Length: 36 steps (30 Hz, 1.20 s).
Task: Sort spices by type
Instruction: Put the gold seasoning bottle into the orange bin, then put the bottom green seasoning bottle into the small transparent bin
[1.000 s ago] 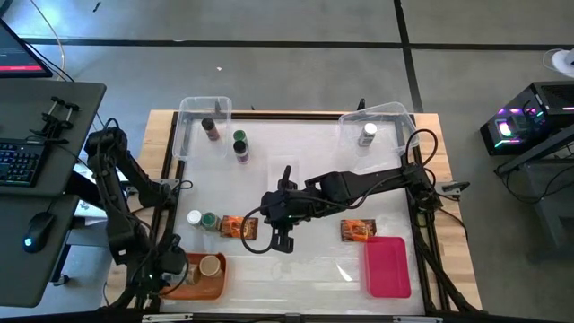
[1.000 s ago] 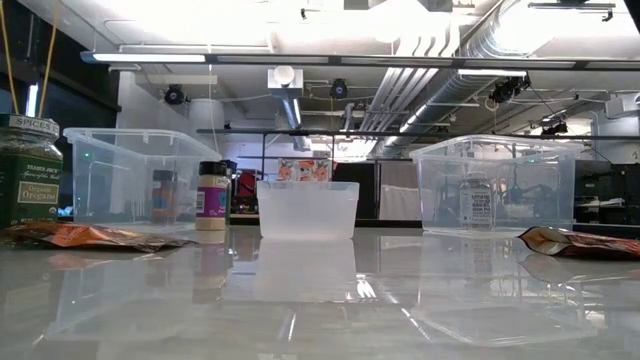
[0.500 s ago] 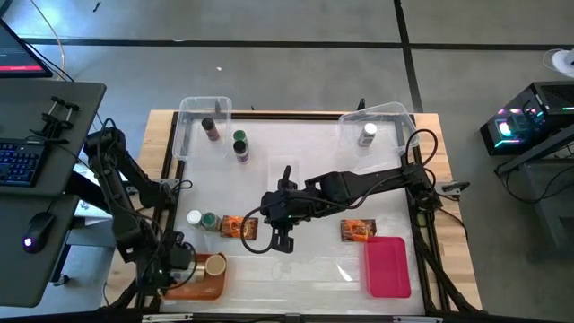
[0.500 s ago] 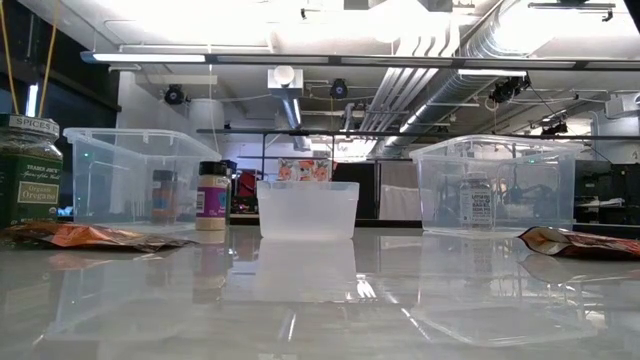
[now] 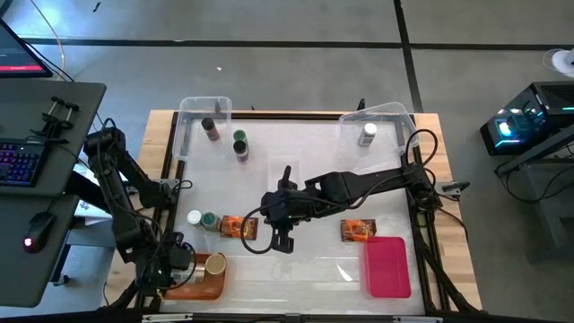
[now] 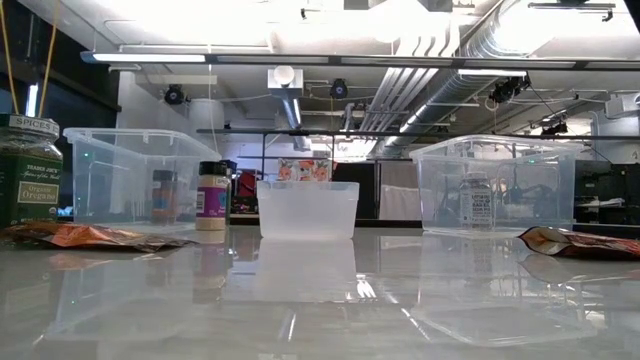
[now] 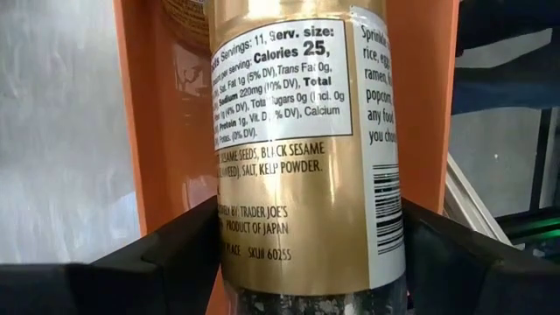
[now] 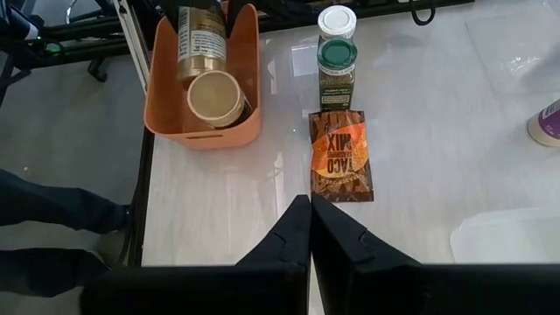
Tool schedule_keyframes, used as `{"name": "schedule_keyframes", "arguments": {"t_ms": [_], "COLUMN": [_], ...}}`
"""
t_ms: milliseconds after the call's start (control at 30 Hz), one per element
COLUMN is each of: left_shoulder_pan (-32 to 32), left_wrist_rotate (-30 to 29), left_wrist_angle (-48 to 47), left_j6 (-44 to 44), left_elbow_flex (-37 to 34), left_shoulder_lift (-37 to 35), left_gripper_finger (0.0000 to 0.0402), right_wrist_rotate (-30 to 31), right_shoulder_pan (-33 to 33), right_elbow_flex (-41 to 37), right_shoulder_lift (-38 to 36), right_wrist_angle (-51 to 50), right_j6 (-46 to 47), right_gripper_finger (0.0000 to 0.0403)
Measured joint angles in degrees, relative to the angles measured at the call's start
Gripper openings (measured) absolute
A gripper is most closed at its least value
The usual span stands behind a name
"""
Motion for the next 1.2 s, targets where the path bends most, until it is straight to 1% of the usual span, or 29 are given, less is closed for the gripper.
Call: {"name": "schedule_keyframes", "arguments": {"t_ms": [133,367,433,600,833,900,1000,1067,1133,1200], "left_shoulder_pan": [0.00,0.00,0.32,1.68,1.68,1.68,1.68,1.68,1.68,1.68], "left_wrist_rotate": [0.06,1.94,3.82,11.56,13.34,13.50,13.53,13.55,13.34,10.92], "left_wrist_angle": [1.09,4.44,4.46,3.92,4.00,3.78,3.76,3.13,1.85,0.04], "left_j6": [-1.71,-3.43,-3.33,-2.99,-3.73,-6.28,-13.63,-16.88,-18.31,-18.55], "left_elbow_flex": [-0.80,-2.81,-2.84,-1.53,4.78,5.91,6.51,6.51,6.54,6.54], "left_shoulder_lift": [-0.02,-0.04,-0.04,-0.58,-6.97,-9.57,-13.50,-15.88,-17.51,-18.33], "left_gripper_finger": [0.0296,0.0347,0.0355,0.0356,0.0356,0.0356,0.0356,0.0356,0.0356,0.0356], "right_wrist_rotate": [-0.02,-0.01,0.00,0.00,0.00,0.01,0.04,0.09,0.13,0.11], "right_shoulder_pan": [0.00,0.00,0.00,0.00,0.00,-0.04,-0.04,-0.02,-0.04,-0.02], "right_elbow_flex": [0.00,0.00,0.00,0.00,0.00,0.00,0.00,0.00,0.05,0.09], "right_shoulder_lift": [0.00,0.00,0.00,0.00,0.00,-0.02,-0.32,-0.79,-0.96,-0.96], "right_wrist_angle": [0.00,0.02,0.02,0.02,0.05,0.17,0.19,-0.37,-1.32,-2.73], "right_j6": [-0.01,-0.02,-0.02,-0.04,-0.23,0.31,1.51,1.55,1.64,1.52], "right_gripper_finger": [0.0000,0.0000,0.0000,0.0000,0.0000,0.0000,0.0000,0.0000,0.0000,0.0000]}}
